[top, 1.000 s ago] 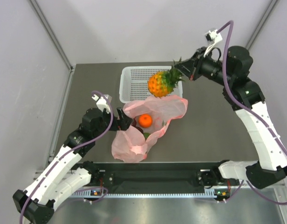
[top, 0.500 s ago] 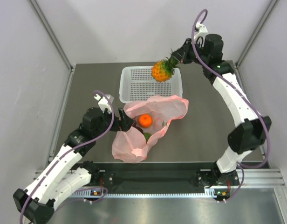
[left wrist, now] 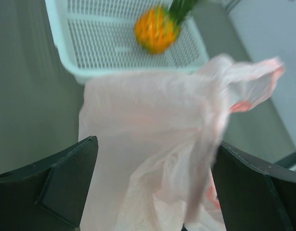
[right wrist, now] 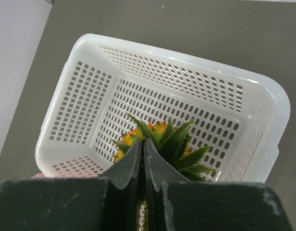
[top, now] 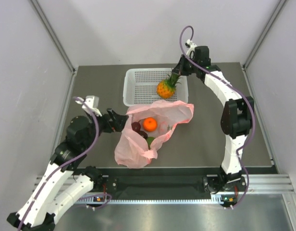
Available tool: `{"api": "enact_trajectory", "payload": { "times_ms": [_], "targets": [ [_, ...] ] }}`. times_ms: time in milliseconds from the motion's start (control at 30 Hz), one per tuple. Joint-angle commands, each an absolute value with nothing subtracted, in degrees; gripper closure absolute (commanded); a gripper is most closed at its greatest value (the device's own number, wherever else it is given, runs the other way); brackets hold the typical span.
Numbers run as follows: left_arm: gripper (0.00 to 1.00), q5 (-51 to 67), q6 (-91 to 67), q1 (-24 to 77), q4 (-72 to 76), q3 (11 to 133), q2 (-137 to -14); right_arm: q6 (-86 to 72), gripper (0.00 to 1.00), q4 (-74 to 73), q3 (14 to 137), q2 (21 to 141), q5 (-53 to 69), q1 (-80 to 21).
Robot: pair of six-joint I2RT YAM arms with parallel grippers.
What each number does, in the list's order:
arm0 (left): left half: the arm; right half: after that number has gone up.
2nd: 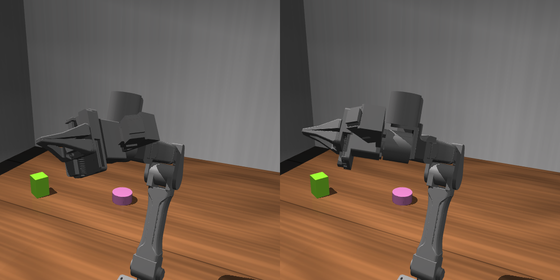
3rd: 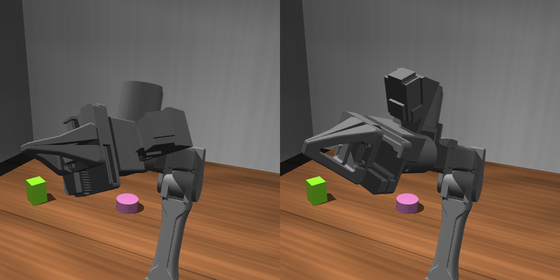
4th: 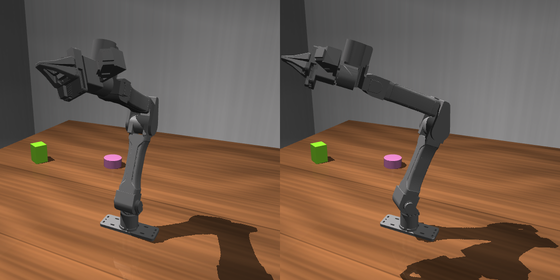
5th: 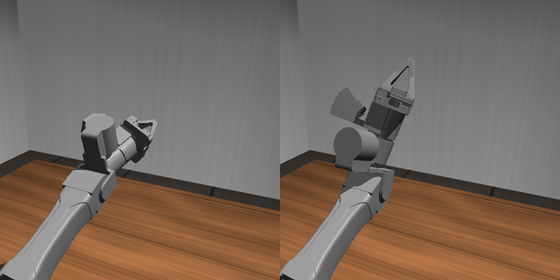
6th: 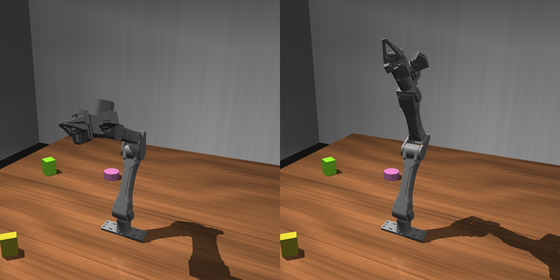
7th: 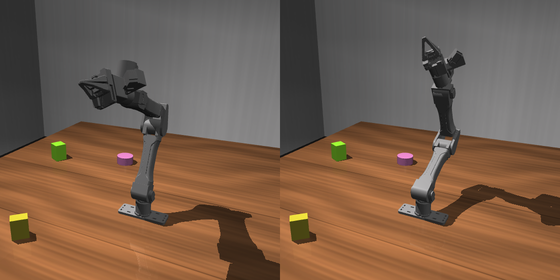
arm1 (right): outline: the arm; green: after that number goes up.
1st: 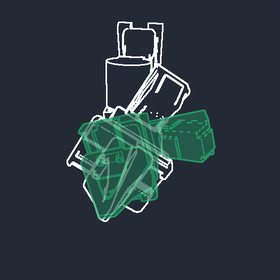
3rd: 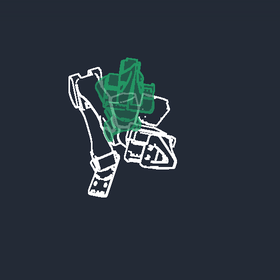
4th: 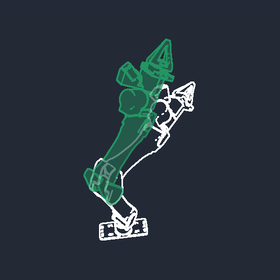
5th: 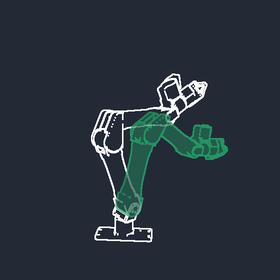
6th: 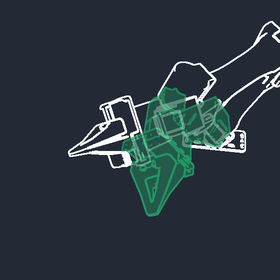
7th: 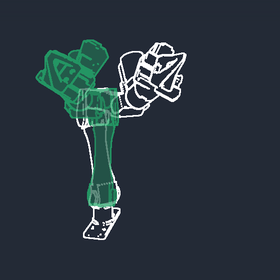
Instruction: Untie the knot of the plastic bag and take out the fruit
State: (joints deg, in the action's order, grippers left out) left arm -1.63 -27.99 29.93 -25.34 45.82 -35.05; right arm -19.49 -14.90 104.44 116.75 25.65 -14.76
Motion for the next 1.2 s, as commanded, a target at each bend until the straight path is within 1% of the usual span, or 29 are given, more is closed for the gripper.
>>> {"api": "enact_trajectory", "payload": {
  "times_ms": [0, 100, 133, 167, 200, 233, 267, 300, 333, 400, 433, 500, 533, 600, 667, 700, 733, 867, 900, 933, 1000, 1100, 1167],
  "targets": [
    [0.01, -5.0, -26.5, 30.1, -26.2, 51.7, -33.0, -17.8, 1.00, -12.1, 105.8, 115.8, 24.8, -14.9],
    [0.01, -3.8, -27.4, 30.1, -28.8, 54.1, -33.1, -17.3, 0.93, -13.1, 106.7, 117.1, 23.0, -14.9],
    [0.01, -4.1, -27.9, 30.1, -29.6, 54.8, -32.6, -17.2, 0.85, -13.4, 107.0, 117.4, 23.0, -14.8],
    [0.01, -5.8, -28.2, 30.1, -29.6, 54.8, -31.9, -17.0, 0.82, -14.1, 107.4, 117.8, 23.0, -14.9],
    [0.01, -7.7, -28.9, 30.1, -29.7, 54.2, -30.1, -17.0, 0.75, -14.3, 107.3, 118.0, 22.9, -14.9],
    [0.01, -10.2, -29.7, 30.1, -29.9, 54.1, -29.3, -17.0, 0.64, -14.5, 107.2, 118.0, 22.9, -14.9],
    [0.01, -13.1, -30.8, 30.1, -32.8, 54.1, -28.8, -17.0, 0.61, -14.7, 107.1, 118.1, 23.0, -14.8],
    [0.01, -19.2, -32.1, 30.1, -35.3, 54.4, -29.2, -17.0, 0.57, -14.8, 107.1, 118.0, 23.2, -14.9],
    [0.01, -21.2, -34.3, 30.1, -37.6, 55.1, -30.0, -16.8, 0.47, -15.0, 107.1, 117.9, 23.3, -14.9],
    [0.01, -23.5, -36.1, 30.1, -42.9, 55.5, -32.8, -16.3, 0.38, -16.1, 107.4, 117.4, 23.3, -14.9],
    [0.01, -23.0, -37.6, 30.1, -43.5, 55.0, -33.7, -16.1, 0.27, -16.6, 107.7, 117.2, 23.2, -14.9],
    [0.01, -21.8, -38.4, 30.1, -43.1, 54.0, -36.5, -15.5, 0.18, -18.1, 108.5, 116.3, 23.1, -14.8],
    [0.01, -21.6, -38.7, 30.1, -42.7, 52.8, -37.4, -15.3, 0.01, -18.5, 108.6, 115.8, 22.7, -14.9],
    [0.01, -20.5, -36.4, 29.9, -38.2, 50.5, -39.9, -15.0, 0.00, -19.2, 108.2, 113.1, 21.5, -14.8],
    [0.01, -16.4, -34.8, 29.4, -35.3, 48.1, -42.0, -14.5, 0.00, -20.1, 107.6, 110.7, 19.8, -14.7],
    [0.01, -14.3, -32.7, 28.6, -31.4, 47.5, -44.3, -14.3, 0.00, -20.7, 107.2, 107.7, 18.6, -14.7],
    [0.01, -12.2, -31.9, 28.0, -30.2, 46.3, -45.7, -14.2, 0.00, -21.9, 106.8, 105.9, 15.5, -14.4],
    [0.01, 2.1, -28.4, 24.2, -23.3, 44.1, -52.5, -15.2, 0.00, -23.6, 101.3, 94.8, 5.6, -11.4],
    [0.01, 5.4, -27.0, 22.5, -22.0, 43.0, -54.9, -15.2, 0.00, -24.3, 100.4, 90.4, 2.1, -10.9],
    [0.01, 8.3, -26.4, 21.8, -18.6, 42.3, -55.8, -15.1, 0.00, -25.0, 98.8, 88.1, 1.1, -10.6],
    [0.02, 14.6, -25.0, 20.7, -16.4, 41.5, -58.6, -14.7, 0.00, -26.5, 96.9, 81.9, 0.4, -9.7],
    [0.04, 20.7, -23.6, 20.7, -13.9, 41.0, -63.4, -14.3, 0.00, -27.6, 92.9, 74.3, 0.4, -9.7],
    [0.08, 23.2, -23.7, 20.7, -13.8, 41.7, -68.3, -14.8, 0.00, -28.2, 89.9, 69.6, 1.5, -9.7]
  ]
}}
